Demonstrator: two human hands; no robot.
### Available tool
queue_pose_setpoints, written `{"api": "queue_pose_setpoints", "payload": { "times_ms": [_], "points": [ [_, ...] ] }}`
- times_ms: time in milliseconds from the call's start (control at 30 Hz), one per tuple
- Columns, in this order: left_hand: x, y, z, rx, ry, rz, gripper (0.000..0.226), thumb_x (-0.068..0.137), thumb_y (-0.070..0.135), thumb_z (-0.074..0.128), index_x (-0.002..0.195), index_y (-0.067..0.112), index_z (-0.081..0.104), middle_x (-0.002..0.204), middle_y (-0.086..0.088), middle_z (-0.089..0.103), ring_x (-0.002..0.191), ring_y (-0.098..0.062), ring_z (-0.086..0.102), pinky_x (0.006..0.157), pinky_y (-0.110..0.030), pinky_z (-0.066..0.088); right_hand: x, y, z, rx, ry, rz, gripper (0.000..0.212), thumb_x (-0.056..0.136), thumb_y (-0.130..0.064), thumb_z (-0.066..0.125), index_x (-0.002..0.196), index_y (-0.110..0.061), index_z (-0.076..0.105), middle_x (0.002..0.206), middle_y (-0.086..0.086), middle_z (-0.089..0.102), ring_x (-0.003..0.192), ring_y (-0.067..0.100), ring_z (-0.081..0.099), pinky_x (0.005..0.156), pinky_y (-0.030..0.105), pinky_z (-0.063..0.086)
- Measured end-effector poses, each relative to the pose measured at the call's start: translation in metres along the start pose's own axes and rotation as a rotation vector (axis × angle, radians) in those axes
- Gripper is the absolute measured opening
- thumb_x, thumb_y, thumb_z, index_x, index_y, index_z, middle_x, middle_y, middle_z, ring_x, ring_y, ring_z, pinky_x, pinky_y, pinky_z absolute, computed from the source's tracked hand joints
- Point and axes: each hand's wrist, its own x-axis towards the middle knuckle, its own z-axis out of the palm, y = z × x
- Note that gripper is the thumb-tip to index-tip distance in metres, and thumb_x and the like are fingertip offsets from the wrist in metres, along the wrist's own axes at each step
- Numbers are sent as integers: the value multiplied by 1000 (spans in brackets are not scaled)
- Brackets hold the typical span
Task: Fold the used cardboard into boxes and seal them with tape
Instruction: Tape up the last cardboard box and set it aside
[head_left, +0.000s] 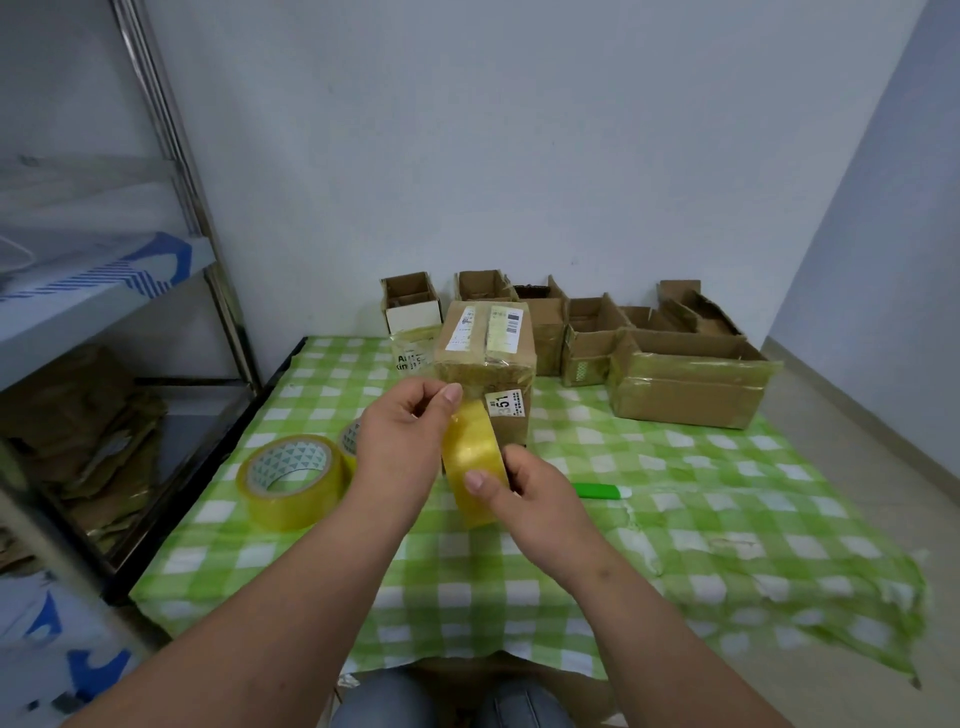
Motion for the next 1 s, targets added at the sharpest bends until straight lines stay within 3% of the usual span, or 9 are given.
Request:
{"api": "queue_pose_setpoints", "payload": {
  "times_ms": [100,200,333,467,600,700,833,1000],
  "points": [
    [-5,10,0,-45,25,53,15,91,16,67,80,6,69,71,-9,64,59,-4,50,55,-16,44,2,-3,2,-117,36,10,30,95,-40,61,71,-26,48,60,-14,50,56,0,46,55,20,35],
    [-7,21,0,-100,32,83,13,90,14,69,78,11,72,71,-3,69,61,-2,58,57,-11,46,8,-2,-2,-86,133,122,42,92,-47,62,67,-18,43,60,-5,45,56,11,43,57,32,35],
    [5,20,-9,-133,119,21,10,87,18,73,77,20,75,61,10,67,59,1,60,59,-12,47,10,-13,-14,52,89,197,43,87,-54,65,75,-15,53,67,6,55,61,19,54,61,31,43],
    [11,17,-19,-15,115,97,17,85,21,76,75,34,72,69,16,71,71,-4,67,69,-20,53,10,-28,-27,211,43,181,36,92,-40,64,83,-6,57,65,7,63,48,14,62,47,20,45],
    [14,17,-16,-95,119,10,16,87,8,72,88,19,60,74,-6,72,69,-18,71,69,-32,60,14,-30,-30,189,67,162,38,90,-42,67,72,-14,50,61,6,61,48,20,63,49,24,45],
    [16,19,-14,-293,76,-124,36,88,-4,66,106,13,40,83,-17,69,60,-12,69,58,-23,56,13,-25,-31,114,78,169,42,90,-43,67,65,-17,46,52,-2,54,45,13,56,48,22,40],
    [19,16,-18,-296,-65,-214,27,90,-4,64,110,11,56,74,-12,69,62,-15,68,56,-23,54,12,-19,-34,58,57,183,44,87,-50,68,64,-20,46,59,0,49,53,16,48,55,28,38],
    [26,17,-21,-206,-111,-347,8,84,1,71,90,6,71,69,-7,68,61,-16,62,51,-22,53,15,-24,-41,-8,56,184,46,86,-52,69,64,-20,44,60,1,43,56,16,41,55,29,33]
  ]
}}
